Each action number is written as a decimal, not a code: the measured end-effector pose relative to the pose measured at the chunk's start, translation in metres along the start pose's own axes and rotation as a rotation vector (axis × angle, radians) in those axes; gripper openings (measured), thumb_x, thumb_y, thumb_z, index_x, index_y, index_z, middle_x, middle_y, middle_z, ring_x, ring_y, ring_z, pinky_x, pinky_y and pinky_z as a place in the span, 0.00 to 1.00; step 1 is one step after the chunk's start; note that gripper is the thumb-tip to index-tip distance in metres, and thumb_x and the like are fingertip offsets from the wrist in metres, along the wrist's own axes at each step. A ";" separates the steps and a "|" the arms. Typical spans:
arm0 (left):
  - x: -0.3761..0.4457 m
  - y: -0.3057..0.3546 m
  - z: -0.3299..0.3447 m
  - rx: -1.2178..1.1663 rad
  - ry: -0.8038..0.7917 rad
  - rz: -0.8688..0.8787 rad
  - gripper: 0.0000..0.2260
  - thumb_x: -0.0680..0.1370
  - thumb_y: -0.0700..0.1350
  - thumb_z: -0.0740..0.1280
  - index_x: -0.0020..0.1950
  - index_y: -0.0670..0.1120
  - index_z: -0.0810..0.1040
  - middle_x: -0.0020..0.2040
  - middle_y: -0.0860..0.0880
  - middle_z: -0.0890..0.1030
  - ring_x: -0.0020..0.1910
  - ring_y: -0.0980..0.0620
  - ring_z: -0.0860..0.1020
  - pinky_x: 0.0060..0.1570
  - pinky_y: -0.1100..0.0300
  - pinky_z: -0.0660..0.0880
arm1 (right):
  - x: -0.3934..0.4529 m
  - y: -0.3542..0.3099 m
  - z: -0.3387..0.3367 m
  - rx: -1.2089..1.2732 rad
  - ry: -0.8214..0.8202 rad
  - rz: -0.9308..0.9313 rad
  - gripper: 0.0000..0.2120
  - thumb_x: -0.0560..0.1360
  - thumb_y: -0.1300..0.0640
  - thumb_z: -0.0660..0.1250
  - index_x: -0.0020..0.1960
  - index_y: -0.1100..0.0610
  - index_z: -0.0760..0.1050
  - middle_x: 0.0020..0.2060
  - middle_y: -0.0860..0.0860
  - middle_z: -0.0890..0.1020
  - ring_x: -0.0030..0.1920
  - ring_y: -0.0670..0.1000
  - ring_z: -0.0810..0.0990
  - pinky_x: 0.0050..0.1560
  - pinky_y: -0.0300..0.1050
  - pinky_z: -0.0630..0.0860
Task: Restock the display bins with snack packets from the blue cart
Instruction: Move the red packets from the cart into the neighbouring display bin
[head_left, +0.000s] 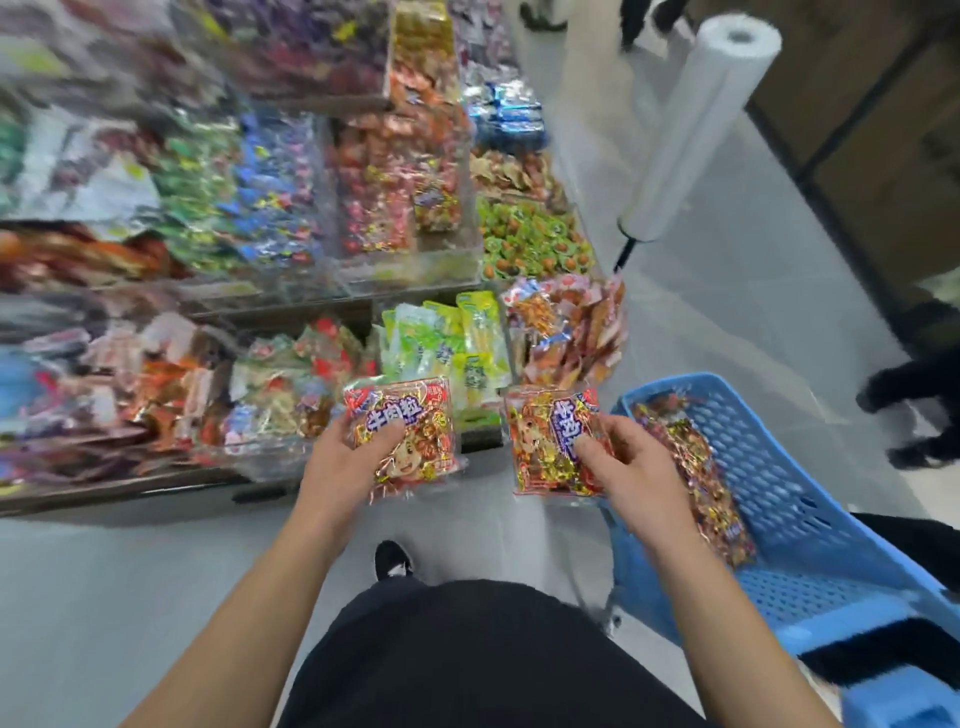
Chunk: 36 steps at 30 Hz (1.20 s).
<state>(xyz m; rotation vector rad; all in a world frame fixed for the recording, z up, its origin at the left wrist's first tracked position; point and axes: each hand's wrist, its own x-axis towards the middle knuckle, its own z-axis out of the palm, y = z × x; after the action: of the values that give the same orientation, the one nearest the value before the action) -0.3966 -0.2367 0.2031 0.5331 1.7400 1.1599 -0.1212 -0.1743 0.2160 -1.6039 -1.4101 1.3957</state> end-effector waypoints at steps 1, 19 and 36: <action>0.004 0.002 -0.015 -0.007 0.016 0.000 0.55 0.57 0.70 0.75 0.80 0.51 0.61 0.74 0.52 0.70 0.71 0.47 0.71 0.70 0.39 0.68 | 0.003 -0.006 0.015 0.003 -0.016 0.001 0.07 0.75 0.54 0.72 0.53 0.49 0.81 0.46 0.45 0.86 0.47 0.47 0.84 0.51 0.49 0.79; 0.092 0.031 -0.130 -0.093 0.107 0.032 0.43 0.73 0.60 0.75 0.81 0.49 0.58 0.79 0.51 0.65 0.71 0.51 0.68 0.67 0.47 0.67 | 0.077 -0.091 0.156 -0.157 -0.082 -0.044 0.23 0.75 0.47 0.71 0.68 0.49 0.73 0.61 0.46 0.79 0.62 0.49 0.77 0.62 0.52 0.75; 0.213 0.125 -0.074 0.005 0.277 0.052 0.39 0.74 0.60 0.73 0.80 0.48 0.62 0.70 0.54 0.73 0.58 0.57 0.72 0.58 0.53 0.68 | 0.307 -0.189 0.123 -0.583 0.027 -0.356 0.20 0.75 0.48 0.69 0.66 0.53 0.76 0.49 0.45 0.80 0.45 0.49 0.77 0.47 0.43 0.70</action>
<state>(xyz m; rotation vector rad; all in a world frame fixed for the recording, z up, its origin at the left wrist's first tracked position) -0.5765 -0.0527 0.2220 0.4384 1.9743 1.3155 -0.3324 0.1411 0.2532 -1.5768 -2.0932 0.7921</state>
